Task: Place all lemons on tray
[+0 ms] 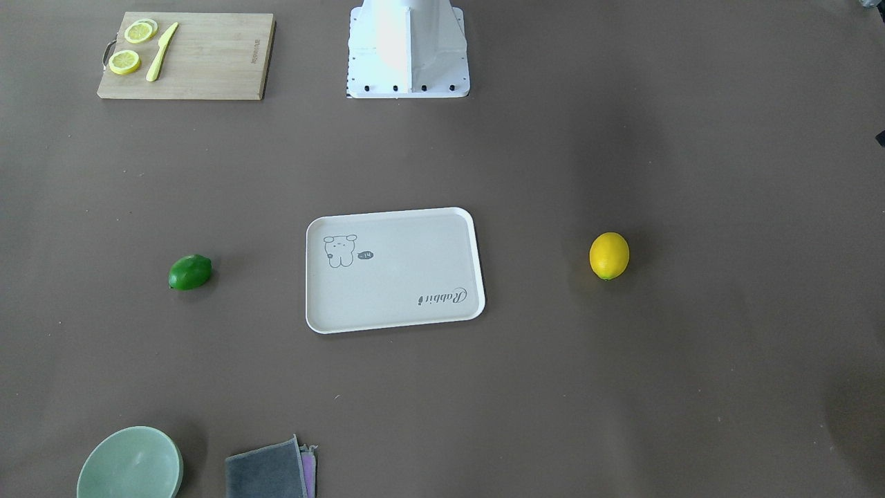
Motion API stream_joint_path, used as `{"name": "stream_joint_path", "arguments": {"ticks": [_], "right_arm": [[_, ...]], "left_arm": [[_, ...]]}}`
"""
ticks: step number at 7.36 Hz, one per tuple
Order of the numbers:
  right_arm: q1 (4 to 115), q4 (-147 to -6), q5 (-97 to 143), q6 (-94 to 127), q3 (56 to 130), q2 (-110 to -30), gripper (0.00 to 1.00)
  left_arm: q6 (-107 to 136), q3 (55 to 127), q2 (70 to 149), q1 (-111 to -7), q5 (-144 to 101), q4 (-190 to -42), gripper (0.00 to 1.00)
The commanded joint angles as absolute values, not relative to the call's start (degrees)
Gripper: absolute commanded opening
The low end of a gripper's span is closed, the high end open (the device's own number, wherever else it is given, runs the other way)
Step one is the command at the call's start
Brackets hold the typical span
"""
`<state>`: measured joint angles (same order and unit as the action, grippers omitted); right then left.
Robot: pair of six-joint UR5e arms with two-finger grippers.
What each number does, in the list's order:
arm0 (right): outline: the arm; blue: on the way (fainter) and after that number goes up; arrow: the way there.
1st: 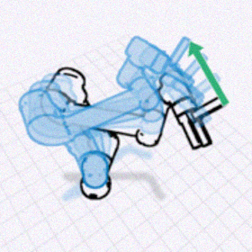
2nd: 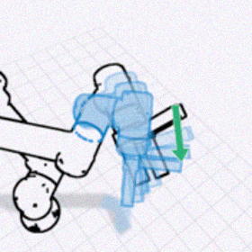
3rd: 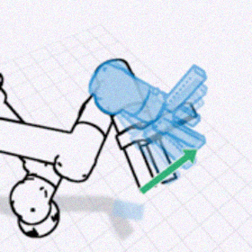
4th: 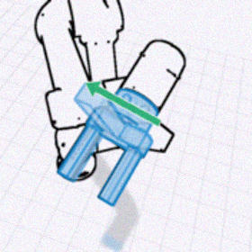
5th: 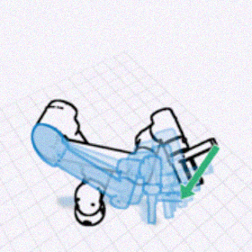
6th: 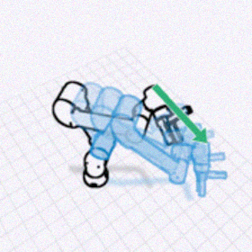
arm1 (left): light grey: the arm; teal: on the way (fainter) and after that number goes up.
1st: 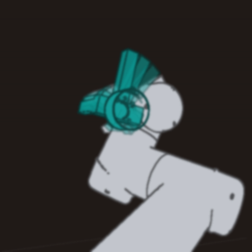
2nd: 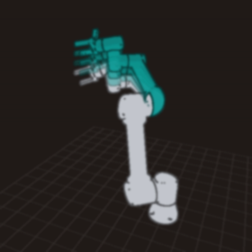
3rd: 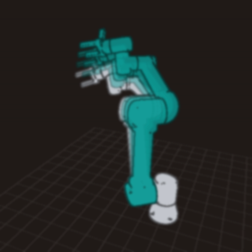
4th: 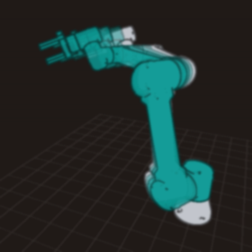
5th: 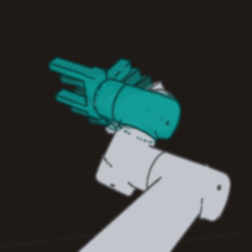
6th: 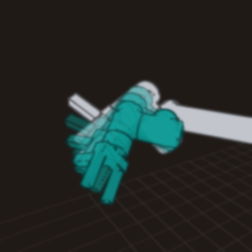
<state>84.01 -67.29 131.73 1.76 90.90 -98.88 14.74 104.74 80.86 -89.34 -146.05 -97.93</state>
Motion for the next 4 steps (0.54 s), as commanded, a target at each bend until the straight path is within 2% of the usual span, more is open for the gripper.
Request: {"name": "stream_joint_path", "arguments": {"ticks": [1,4], "right_arm": [[83.9,-67.2,131.7,1.8,89.1,-97.3,1.00],[83.9,-67.1,132.3,1.5,88.3,-97.4,1.00]], "left_arm": [[15.0,103.4,81.3,-89.6,-145.8,-99.7,0.98],[15.0,103.3,80.5,-89.7,-145.7,-106.3,0.98]]}}
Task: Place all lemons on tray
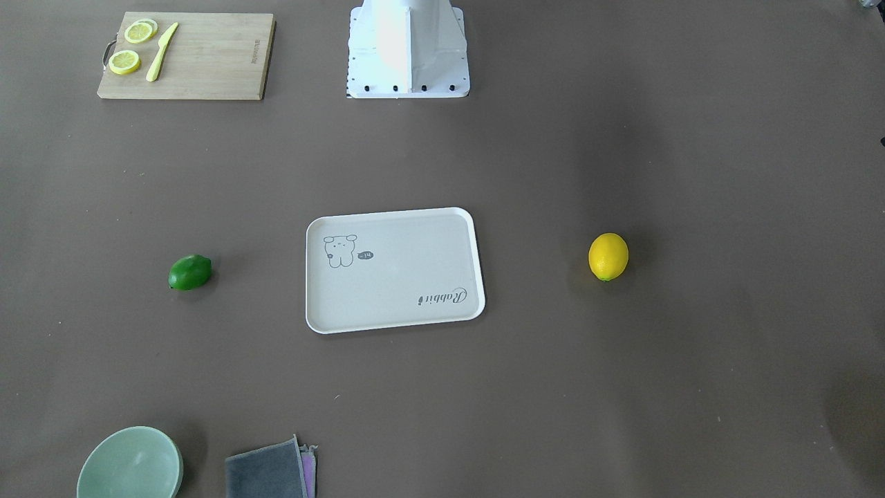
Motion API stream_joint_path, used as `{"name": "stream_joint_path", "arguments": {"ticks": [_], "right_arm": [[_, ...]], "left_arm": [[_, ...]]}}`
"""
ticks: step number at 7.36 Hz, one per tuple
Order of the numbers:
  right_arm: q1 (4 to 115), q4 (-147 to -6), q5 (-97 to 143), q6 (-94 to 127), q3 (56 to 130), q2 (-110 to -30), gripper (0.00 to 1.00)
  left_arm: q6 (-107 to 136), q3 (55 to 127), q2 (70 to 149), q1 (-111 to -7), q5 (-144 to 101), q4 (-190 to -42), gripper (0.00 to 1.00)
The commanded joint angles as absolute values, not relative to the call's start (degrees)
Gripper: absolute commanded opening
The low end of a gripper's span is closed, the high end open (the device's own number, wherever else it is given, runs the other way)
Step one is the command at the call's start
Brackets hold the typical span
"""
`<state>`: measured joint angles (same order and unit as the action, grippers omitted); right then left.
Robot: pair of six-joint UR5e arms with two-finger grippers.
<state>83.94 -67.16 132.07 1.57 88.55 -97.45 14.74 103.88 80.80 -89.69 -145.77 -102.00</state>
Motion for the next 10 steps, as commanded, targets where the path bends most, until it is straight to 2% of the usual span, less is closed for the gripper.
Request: {"name": "stream_joint_path", "arguments": {"ticks": [1,6,8,10], "right_arm": [[83.9,-67.1,133.3,1.5,88.3,-97.5,1.00],[82.7,-67.1,137.9,6.3,90.4,-94.9,1.00],[77.6,-67.1,137.8,15.5,95.4,-94.3,1.00],[72.5,-67.1,137.1,23.7,100.3,-94.0,1.00]], "left_arm": [[15.0,103.4,80.0,-89.7,-145.7,-107.0,0.98],[22.3,106.9,83.0,-87.6,-145.0,-109.7,0.97],[25.9,108.3,84.8,-78.3,-136.7,-109.8,0.97],[35.6,108.0,90.5,-65.1,-127.8,-109.4,0.95]]}}
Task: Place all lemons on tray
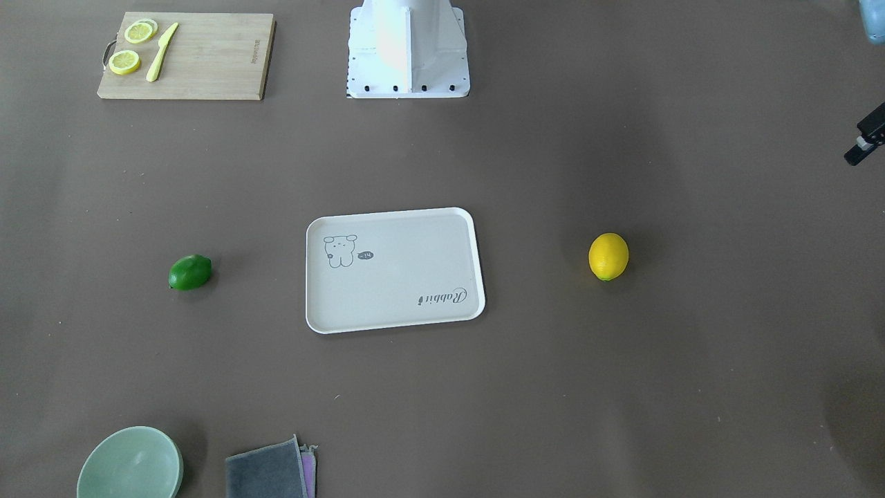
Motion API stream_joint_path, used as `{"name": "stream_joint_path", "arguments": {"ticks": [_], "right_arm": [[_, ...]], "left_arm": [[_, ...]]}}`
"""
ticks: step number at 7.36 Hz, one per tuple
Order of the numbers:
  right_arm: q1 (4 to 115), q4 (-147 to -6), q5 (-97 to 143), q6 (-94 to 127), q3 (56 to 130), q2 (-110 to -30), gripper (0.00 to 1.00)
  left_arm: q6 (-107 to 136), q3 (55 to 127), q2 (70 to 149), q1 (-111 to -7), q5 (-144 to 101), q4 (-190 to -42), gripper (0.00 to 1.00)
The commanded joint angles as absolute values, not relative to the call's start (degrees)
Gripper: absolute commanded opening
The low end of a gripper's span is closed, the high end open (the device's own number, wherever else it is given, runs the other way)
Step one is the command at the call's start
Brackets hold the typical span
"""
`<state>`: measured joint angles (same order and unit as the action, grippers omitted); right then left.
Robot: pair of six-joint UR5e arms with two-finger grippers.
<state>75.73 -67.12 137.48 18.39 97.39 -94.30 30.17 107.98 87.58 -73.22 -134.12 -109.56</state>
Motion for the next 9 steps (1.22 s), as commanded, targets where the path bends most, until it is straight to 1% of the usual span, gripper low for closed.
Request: {"name": "stream_joint_path", "arguments": {"ticks": [1,3,4,7,9], "right_arm": [[70.2,-67.1,136.5,27.5,100.5,-92.0,1.00],[65.7,-67.2,134.8,31.9,100.8,-88.9,1.00],[63.0,-67.3,131.9,33.4,100.9,-87.6,1.00],[57.7,-67.8,129.2,37.2,100.5,-84.8,1.00],[55.6,-68.0,128.8,37.3,100.1,-84.0,1.00]], "left_arm": [[39.9,107.8,93.0,-60.7,-125.4,-109.3,0.93],[45.9,106.5,97.1,-54.6,-124.4,-109.3,0.93],[47.5,104.7,99.9,-50.5,-119.3,-109.2,0.93],[49.4,98.4,106.0,-46.0,-117.3,-109.3,0.94],[48.9,95.5,107.3,-44.8,-115.7,-109.8,0.93]]}}
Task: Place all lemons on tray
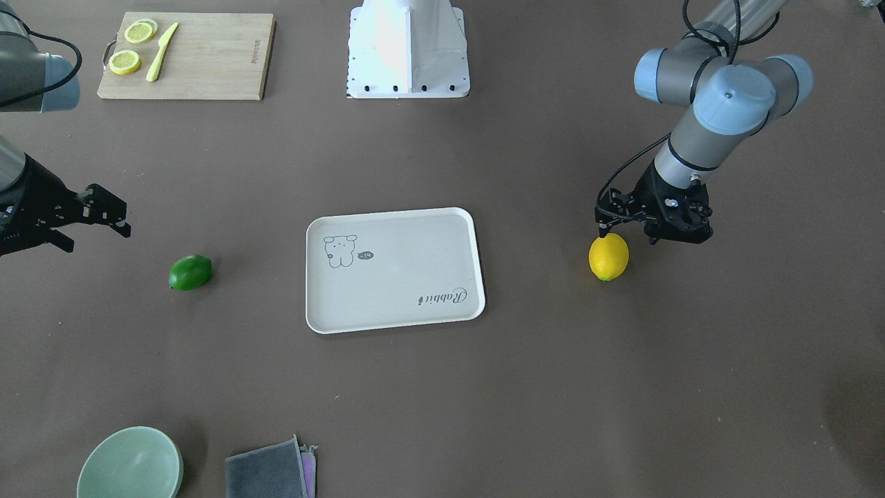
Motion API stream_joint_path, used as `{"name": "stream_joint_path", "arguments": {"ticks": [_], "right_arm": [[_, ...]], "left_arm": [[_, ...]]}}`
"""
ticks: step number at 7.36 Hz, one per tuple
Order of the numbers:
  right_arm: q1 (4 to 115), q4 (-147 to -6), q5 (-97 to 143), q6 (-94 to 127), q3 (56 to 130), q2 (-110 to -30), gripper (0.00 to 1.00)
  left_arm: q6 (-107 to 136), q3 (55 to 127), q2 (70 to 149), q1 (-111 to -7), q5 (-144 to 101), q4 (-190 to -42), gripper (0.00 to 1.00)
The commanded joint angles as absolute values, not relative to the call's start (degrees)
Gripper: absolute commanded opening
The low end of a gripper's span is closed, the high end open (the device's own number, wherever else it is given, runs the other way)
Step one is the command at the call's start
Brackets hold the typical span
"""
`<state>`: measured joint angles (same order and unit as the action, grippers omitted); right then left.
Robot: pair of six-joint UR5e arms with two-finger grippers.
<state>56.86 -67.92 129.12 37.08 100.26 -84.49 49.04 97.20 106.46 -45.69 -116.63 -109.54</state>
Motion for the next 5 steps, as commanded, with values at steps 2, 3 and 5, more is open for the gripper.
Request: {"name": "stream_joint_path", "arguments": {"ticks": [2,3,5], "right_arm": [[54.0,-68.0,127.9,37.3,99.8,-83.9,1.00],[53.4,-68.1,127.4,37.4,99.4,-83.1,1.00],[51.2,-67.9,127.4,45.1,96.4,-79.4,1.00]], "left_arm": [[48.8,94.0,108.3,-44.2,-115.5,-110.0,0.88],[49.3,93.8,109.0,-43.6,-115.5,-109.9,0.37],[49.8,94.4,109.1,-43.6,-115.6,-109.9,0.00]]}}
